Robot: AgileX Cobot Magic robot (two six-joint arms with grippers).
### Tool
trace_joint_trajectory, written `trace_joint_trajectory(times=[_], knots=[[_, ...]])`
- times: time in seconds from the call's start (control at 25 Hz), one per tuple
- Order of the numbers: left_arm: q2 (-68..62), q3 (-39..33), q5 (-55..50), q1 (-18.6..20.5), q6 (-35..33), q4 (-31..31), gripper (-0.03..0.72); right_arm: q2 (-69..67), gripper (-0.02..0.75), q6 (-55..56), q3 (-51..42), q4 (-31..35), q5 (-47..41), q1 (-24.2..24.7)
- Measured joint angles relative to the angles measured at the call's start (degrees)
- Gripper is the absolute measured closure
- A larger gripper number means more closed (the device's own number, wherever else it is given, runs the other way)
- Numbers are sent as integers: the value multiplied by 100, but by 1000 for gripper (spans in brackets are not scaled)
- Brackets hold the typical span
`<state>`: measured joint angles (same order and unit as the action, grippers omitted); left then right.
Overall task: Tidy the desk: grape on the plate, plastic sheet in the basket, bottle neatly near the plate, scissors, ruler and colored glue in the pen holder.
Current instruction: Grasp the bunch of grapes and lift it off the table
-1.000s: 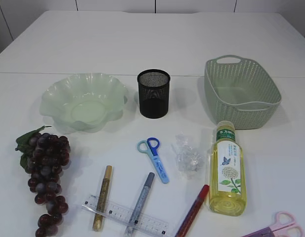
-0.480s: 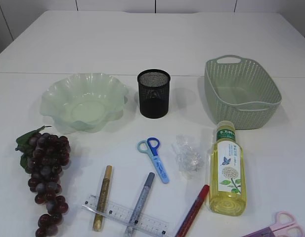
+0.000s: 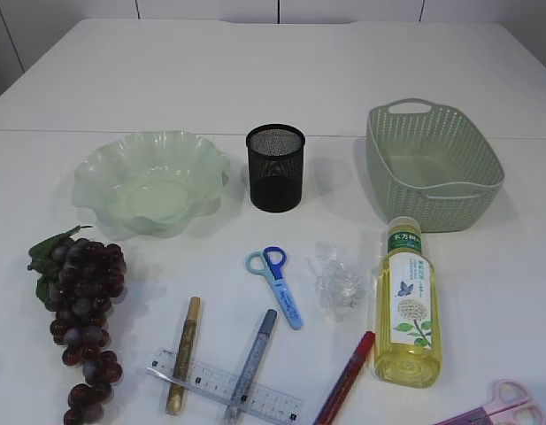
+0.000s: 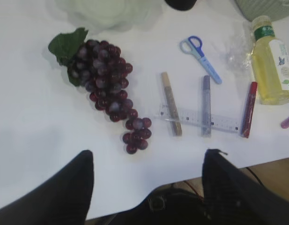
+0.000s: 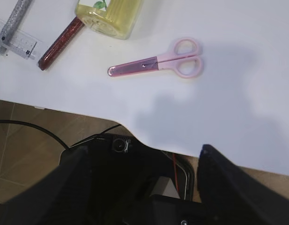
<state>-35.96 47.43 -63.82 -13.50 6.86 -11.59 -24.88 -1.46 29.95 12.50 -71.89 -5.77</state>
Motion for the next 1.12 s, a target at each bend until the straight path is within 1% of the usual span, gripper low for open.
trace_joint_trajectory(times=[0.16,0.32,0.52,0.76,0.96,1.12], knots=[[-1080,330,-320,0,375,0,159,-246,190,177,0,174,0,0],[-2020,642,-371,0,702,0,158,-387,190,357,14,268,0,0],[-3023,997,-264,0,751,0,151,-552,190,589,188,288,0,0],[-4028,1339,83,0,760,0,57,-782,190,611,442,288,10,0],[-4877,1528,169,0,760,16,45,-874,190,611,454,288,21,0],[-5435,1528,169,0,760,277,45,-874,190,621,454,288,21,0]])
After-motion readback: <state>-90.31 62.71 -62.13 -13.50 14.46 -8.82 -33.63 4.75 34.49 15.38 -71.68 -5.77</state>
